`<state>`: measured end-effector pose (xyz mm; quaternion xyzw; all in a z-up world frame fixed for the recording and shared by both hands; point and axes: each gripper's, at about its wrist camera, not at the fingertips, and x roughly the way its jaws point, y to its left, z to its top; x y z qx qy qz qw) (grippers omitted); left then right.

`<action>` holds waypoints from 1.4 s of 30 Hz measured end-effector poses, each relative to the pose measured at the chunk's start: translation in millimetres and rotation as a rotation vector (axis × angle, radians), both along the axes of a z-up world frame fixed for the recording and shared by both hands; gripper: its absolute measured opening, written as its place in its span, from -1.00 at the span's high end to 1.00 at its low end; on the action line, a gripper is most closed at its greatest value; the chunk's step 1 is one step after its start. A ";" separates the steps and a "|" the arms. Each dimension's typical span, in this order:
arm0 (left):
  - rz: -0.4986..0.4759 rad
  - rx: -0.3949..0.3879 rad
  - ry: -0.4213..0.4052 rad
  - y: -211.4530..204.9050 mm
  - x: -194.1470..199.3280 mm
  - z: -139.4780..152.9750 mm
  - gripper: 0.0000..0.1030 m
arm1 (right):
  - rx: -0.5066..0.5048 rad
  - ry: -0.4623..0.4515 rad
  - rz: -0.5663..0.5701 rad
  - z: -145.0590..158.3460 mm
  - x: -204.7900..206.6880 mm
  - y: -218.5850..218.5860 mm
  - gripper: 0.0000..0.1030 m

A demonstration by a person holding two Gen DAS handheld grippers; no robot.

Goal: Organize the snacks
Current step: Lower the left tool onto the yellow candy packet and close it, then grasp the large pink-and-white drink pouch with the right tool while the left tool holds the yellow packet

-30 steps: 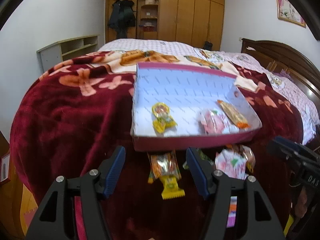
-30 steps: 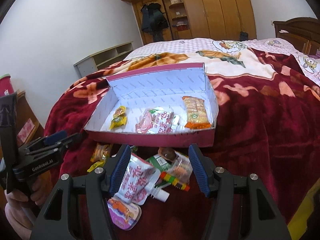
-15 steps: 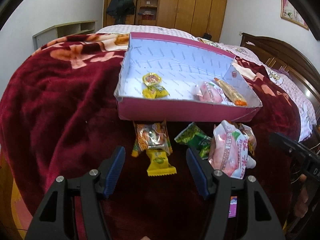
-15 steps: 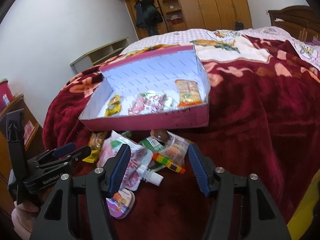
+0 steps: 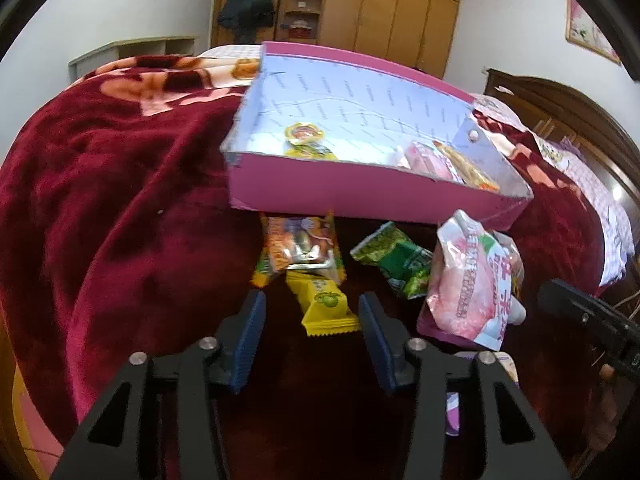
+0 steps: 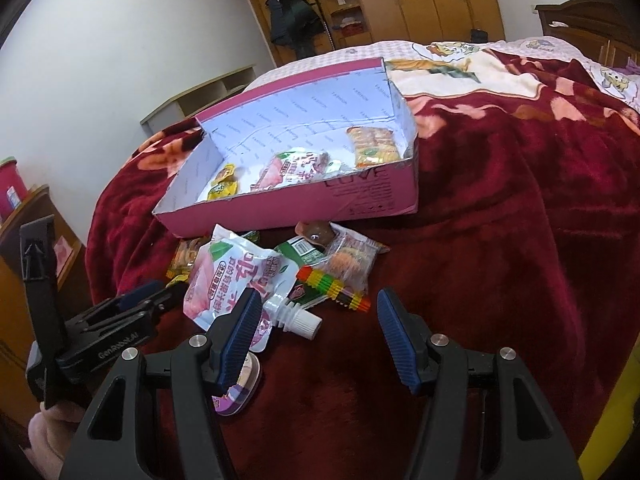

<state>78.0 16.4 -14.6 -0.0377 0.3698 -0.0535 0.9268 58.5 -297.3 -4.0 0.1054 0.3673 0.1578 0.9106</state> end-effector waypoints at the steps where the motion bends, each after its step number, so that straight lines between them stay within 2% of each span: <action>1: -0.004 0.005 0.002 -1.9 1.2 -0.8 0.11 | 0.000 0.002 0.003 -0.9 -0.4 0.7 -0.20; 10: 0.013 0.001 0.013 -4.9 17.1 -10.0 0.12 | 0.005 0.005 0.021 -3.7 -2.0 5.9 -0.20; 17: 0.023 0.035 -0.008 -8.1 17.5 -14.3 0.13 | 0.005 0.006 0.038 -3.6 -4.9 11.6 -0.20; 19: 0.026 0.030 -0.012 -5.3 15.1 -13.1 0.27 | 0.002 0.001 0.045 -2.5 -5.3 14.1 -0.20; 22: 0.024 0.009 -0.011 3.1 10.6 -12.4 0.37 | -0.002 0.000 0.054 -1.6 -5.0 17.3 -0.20; 31: 0.021 -0.015 -0.027 15.7 -3.0 -10.0 0.38 | -0.051 0.015 0.076 -3.6 -4.2 34.4 -0.21; 33: 0.014 -0.029 -0.030 18.1 -7.3 -6.4 0.43 | -0.069 0.009 0.081 -3.2 -5.4 39.5 -0.51; 34: 0.010 -0.035 -0.033 19.1 -9.6 -4.4 0.45 | -0.079 0.002 0.085 -2.4 -5.8 42.9 -0.56; 37: -0.006 -0.049 -0.029 21.9 -16.0 -1.6 0.54 | -0.107 -0.007 0.100 -1.6 -5.8 51.3 -0.58; 42: -0.013 -0.055 -0.026 26.2 -20.7 -3.0 0.55 | -0.211 -0.071 0.139 4.4 -7.2 70.7 -0.73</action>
